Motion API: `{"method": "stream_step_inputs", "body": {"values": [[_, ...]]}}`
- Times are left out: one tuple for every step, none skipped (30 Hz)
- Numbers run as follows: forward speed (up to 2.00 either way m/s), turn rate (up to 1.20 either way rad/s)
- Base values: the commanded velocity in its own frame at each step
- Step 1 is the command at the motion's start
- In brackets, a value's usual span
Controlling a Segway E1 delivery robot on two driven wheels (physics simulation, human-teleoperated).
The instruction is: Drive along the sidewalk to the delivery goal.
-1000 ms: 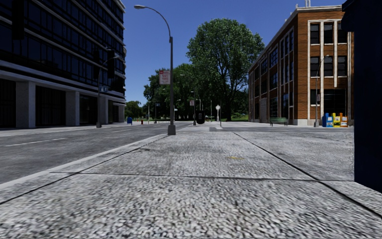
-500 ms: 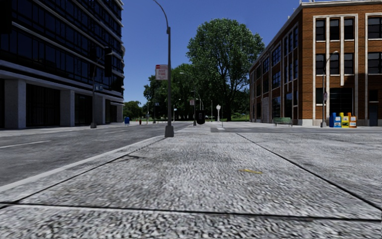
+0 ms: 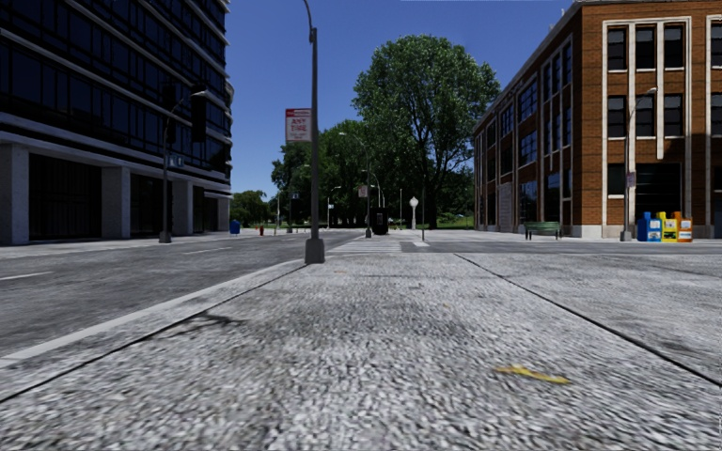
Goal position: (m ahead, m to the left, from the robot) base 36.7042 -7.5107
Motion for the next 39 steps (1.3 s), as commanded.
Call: {"method": "stream_step_inputs", "body": {"values": [[2.00,0.00],[2.00,0.00],[2.00,0.00],[2.00,0.00],[2.00,0.00],[2.00,0.00],[2.00,0.00],[2.00,0.00],[2.00,0.00],[2.00,0.00],[2.00,0.00],[2.00,0.00],[2.00,0.00],[2.00,0.00],[2.00,0.00],[2.00,0.00],[2.00,0.00],[2.00,0.00],[2.00,0.00],[2.00,0.00],[2.00,0.00],[2.00,0.00],[2.00,0.00],[2.00,0.00],[2.00,0.00],[2.00,0.00],[2.00,0.00],[2.00,0.00],[2.00,0.00],[2.00,0.00],[2.00,0.00],[2.00,0.00],[2.00,0.00],[2.00,0.00],[2.00,0.00],[2.00,0.00],[2.00,0.00],[2.00,0.00],[2.00,0.00]]}}
